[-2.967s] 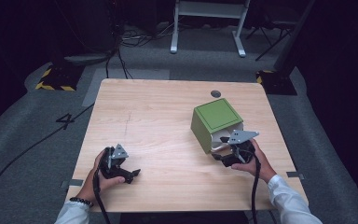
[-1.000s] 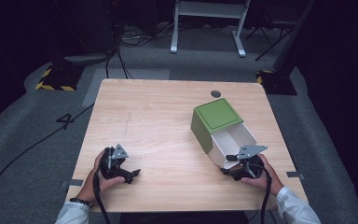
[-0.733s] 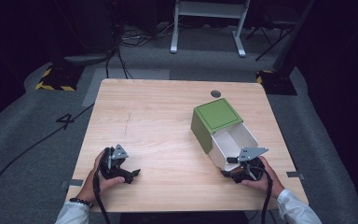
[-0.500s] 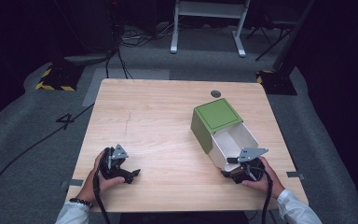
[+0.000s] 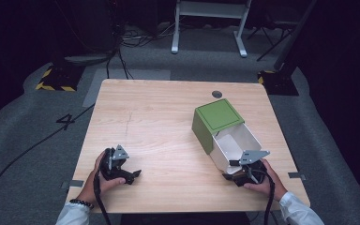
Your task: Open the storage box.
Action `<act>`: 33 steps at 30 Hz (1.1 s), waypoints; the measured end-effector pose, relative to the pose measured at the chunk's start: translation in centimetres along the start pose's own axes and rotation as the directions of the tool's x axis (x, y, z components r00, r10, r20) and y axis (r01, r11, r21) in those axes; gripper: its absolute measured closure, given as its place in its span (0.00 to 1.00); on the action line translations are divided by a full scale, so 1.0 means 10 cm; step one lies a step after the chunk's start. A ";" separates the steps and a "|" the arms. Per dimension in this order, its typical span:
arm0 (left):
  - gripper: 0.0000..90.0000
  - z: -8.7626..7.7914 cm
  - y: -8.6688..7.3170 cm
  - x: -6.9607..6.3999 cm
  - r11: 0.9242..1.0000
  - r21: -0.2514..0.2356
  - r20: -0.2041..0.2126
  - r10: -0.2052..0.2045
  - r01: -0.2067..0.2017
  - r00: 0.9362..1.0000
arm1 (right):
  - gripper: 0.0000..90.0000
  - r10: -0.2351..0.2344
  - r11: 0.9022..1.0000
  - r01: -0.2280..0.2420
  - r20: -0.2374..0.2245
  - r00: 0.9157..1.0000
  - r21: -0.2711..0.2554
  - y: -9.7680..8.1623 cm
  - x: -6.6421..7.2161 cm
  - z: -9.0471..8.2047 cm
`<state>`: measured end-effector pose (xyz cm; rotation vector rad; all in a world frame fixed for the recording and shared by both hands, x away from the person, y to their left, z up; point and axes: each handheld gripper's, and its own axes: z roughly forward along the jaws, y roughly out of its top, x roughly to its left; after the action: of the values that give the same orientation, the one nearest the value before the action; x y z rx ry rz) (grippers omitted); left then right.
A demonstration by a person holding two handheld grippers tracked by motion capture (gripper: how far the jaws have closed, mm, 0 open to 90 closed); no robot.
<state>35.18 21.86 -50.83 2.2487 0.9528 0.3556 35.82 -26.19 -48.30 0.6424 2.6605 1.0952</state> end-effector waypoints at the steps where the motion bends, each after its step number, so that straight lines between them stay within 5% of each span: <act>1: 0.00 0.00 0.00 0.00 1.000 0.000 0.000 0.001 -0.001 1.000 | 0.44 -0.002 1.000 0.002 -0.002 1.000 0.002 0.00 0.00 0.00; 33: 0.00 0.00 0.00 0.00 1.000 0.000 0.000 0.001 -0.001 1.000 | 0.27 -0.022 0.999 0.023 0.044 0.999 -0.040 0.03 -0.01 -0.31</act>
<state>35.19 21.86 -50.83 2.2494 0.9525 0.3559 34.96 -28.03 -45.90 0.6201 2.5955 1.1130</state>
